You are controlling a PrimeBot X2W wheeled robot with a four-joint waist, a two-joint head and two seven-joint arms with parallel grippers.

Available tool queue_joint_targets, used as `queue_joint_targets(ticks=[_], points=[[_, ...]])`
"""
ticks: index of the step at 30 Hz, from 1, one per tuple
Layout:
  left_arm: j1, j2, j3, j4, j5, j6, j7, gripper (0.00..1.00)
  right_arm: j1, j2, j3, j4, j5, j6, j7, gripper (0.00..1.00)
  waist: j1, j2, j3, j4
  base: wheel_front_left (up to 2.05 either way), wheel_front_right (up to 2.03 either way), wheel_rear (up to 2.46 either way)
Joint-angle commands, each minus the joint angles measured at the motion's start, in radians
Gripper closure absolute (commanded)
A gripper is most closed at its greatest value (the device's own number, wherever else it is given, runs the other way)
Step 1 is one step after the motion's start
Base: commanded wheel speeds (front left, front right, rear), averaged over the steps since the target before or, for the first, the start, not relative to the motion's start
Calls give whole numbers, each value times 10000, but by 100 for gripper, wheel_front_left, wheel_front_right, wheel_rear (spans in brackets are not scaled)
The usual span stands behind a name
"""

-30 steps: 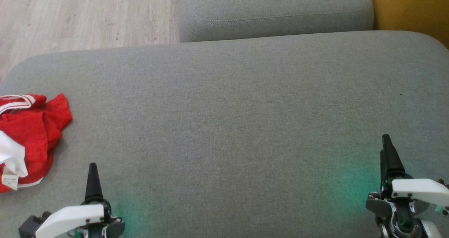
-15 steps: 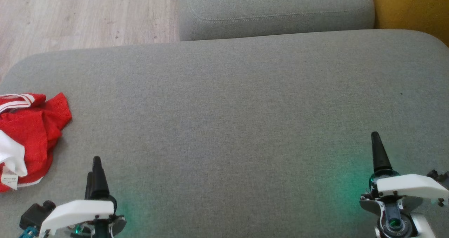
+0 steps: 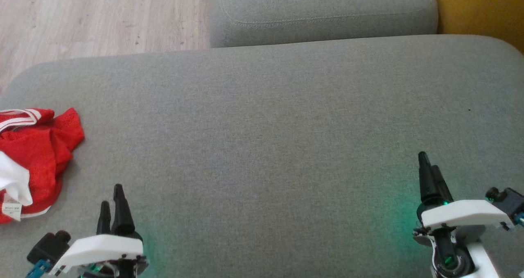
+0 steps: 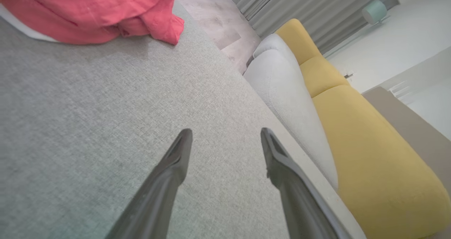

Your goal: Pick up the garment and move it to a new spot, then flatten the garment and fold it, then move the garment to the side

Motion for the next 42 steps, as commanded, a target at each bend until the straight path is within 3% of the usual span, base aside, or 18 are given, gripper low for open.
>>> queue_joint_targets(ticks=[1, 42], points=[[-285, 63, 30, -253, 398, 52, -143, 0, -586, -188, 184, -242, -387, -3, -156, 0, -1, 0, 1, 8, 0, 0, 0], [-135, 72, -538, 184, 5334, 356, -1387, 0, -802, -145, 630, 687, -6246, -6, -1393, 0, -1, 0, 97, 137, 0, 0, 0]])
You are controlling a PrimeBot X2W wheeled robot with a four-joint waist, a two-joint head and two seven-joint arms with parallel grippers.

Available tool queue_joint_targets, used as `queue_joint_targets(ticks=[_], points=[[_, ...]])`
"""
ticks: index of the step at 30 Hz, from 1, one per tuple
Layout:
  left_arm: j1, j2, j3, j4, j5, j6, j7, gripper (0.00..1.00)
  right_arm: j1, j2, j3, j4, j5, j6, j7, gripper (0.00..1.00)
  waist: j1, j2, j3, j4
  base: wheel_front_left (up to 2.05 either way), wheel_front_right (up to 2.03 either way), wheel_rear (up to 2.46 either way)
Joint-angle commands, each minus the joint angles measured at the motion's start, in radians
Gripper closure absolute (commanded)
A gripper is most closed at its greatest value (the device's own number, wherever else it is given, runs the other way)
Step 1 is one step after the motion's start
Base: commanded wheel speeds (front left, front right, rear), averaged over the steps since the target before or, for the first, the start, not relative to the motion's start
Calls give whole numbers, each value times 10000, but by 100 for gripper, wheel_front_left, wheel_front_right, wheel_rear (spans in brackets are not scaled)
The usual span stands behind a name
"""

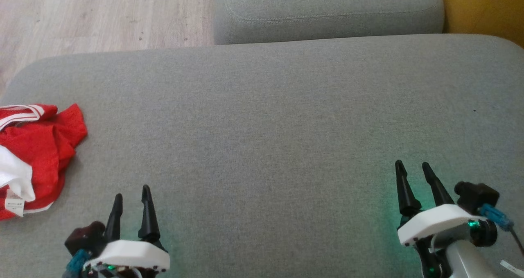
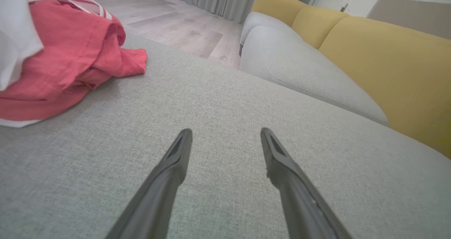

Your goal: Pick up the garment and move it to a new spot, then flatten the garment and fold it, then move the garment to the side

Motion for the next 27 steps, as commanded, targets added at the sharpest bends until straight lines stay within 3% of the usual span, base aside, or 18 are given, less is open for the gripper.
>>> queue_joint_targets(ticks=[1, 27], points=[[-174, 75, 123, -243, 399, 74, -184, 0, -569, -38, 192, -232, -392, -6, -192, 0, 0, 0, -3, -3, 0, 0, 0], [-125, 89, -84, -286, 3168, 366, -926, 0, -667, 129, 139, 89, -3455, -7, -929, 0, 0, 0, -13, 23, 0, 0, 0]])
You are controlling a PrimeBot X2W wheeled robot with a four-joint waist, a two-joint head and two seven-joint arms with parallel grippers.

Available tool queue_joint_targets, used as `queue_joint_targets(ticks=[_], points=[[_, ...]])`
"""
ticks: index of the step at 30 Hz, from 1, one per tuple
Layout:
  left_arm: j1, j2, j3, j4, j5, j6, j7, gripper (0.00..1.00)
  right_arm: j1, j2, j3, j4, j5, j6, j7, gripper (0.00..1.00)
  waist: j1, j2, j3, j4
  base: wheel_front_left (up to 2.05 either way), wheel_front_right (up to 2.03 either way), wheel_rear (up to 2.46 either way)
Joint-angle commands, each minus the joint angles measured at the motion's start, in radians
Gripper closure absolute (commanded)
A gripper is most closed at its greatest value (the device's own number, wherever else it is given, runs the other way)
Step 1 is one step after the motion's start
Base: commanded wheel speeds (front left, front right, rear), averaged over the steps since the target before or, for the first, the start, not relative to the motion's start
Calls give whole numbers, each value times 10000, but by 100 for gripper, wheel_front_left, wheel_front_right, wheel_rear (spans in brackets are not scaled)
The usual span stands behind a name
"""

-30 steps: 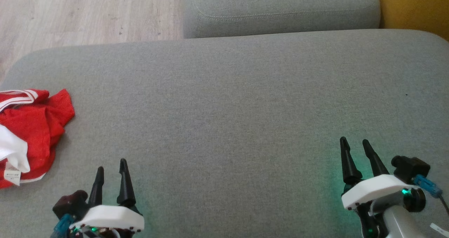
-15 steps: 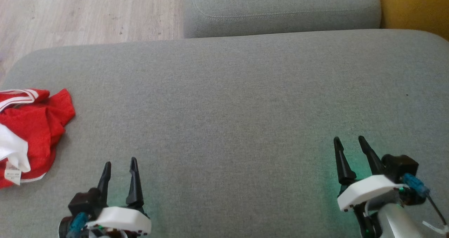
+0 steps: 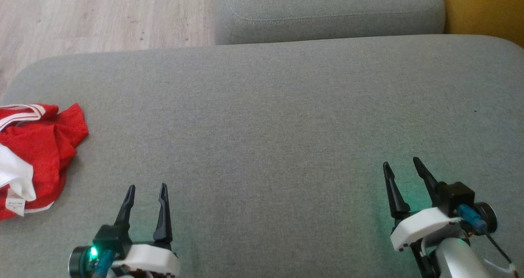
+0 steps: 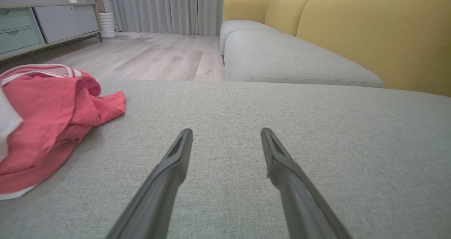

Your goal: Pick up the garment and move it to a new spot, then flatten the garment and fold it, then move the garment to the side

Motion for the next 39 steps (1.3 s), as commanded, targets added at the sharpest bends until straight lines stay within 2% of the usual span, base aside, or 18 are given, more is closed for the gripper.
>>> queue_joint_targets(ticks=[1, 9, 22, 26, 37, 39], points=[[-112, 85, 224, -269, 140, 110, -122, 0, -460, 49, 143, -225, -150, -7, -143, 0, 0, 0, -11, -3, 0, 0, 0], [28, 85, 287, -323, -204, 302, -122, 0, -369, 278, -354, -208, 15, -7, -143, 0, 0, 0, -58, -19, 0, 0, 0], [-1, 85, 161, -404, -243, 318, -122, 0, -339, 353, -358, -285, -52, -7, -143, 0, 0, 0, 92, 223, 0, 0, 0], [-140, 85, 74, -407, -375, 370, -122, 0, -358, 281, -197, -349, 33, -7, -143, 0, 0, 0, 344, 779, 0, 0, 0], [-83, 85, -9, -432, -702, 569, -122, 0, -544, 30, 739, -378, 255, -7, -143, 0, 0, 0, 895, 3321, 0, 0, 0], [-34, 85, 26, -439, -758, 600, -122, 0, -567, 14, 847, -374, 261, -7, -143, 0, 0, 0, 914, 3529, 0, 0, 0]])
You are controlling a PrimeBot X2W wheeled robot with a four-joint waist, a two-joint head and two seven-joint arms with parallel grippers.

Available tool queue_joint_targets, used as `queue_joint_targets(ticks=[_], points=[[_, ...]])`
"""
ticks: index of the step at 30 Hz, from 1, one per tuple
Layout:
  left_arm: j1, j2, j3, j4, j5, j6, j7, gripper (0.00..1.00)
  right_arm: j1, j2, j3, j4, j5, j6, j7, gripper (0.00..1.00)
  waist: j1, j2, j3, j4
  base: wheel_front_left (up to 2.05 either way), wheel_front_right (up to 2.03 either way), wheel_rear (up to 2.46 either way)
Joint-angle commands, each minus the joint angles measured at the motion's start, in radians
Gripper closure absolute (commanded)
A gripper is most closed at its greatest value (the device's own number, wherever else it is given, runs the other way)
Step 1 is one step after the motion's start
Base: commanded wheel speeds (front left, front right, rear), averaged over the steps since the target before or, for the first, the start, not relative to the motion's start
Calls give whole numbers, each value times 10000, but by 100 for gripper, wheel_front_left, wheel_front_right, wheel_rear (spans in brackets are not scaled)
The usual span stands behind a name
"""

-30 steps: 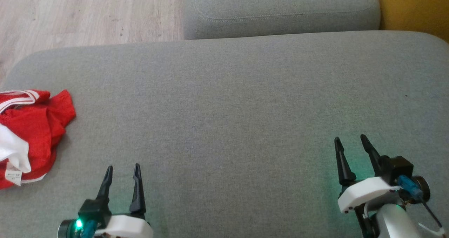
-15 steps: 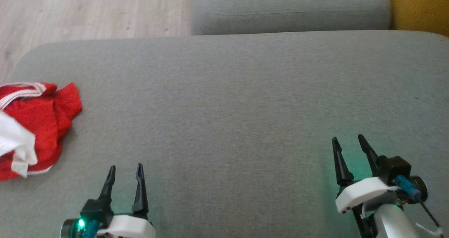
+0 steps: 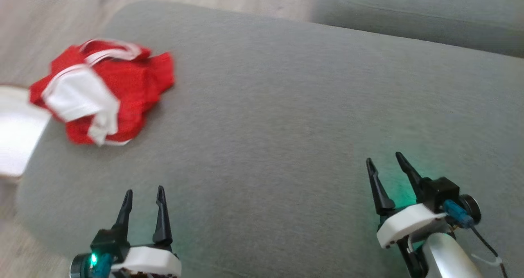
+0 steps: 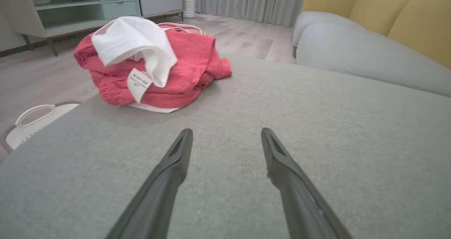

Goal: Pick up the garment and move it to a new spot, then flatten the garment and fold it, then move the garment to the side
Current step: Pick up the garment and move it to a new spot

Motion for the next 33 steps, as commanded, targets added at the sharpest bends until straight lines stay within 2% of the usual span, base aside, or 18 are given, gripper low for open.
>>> queue_joint_targets(ticks=[1, 7, 13, 18, 22, 28, 33], points=[[-148, 80, 294, -308, -53, 73, -107, 0, -418, -133, 288, -292, 50, -7, -122, 0, -1, 0, 221, 938, 0, 0, 0], [110, 80, 392, -250, -158, 63, -107, 0, -536, -164, 734, -223, 109, -7, -122, 0, -1, 0, 254, 1873, 0, 0, 0], [-12, 79, 533, -294, -95, -129, -107, 0, -606, -278, 955, -215, 142, -7, -122, 0, -1, 0, 367, 2141, 0, 0, 0], [-1010, 107, 1440, -787, 164, -414, -107, 0, -716, -651, 1123, -372, 188, -7, -122, 0, -1, 0, 862, 1970, 0, 0, 0], [-2358, 586, 2171, -828, 532, -796, -107, 0, -742, -962, 1217, -563, 266, -7, -122, 0, -1, 0, 1349, 1694, 0, 0, 0], [-4313, 1458, 2311, 374, 728, -1073, -107, 0, -899, -1333, 1400, -831, 322, -7, -122, 0, -1, 0, 1903, 1300, 0, 0, 0], [-5679, 1892, 2135, 1692, 690, -1166, -107, 0, -1108, -1528, 1594, -1091, 325, -7, -122, 0, -1, 0, 2309, 913, 0, 0, 0]])
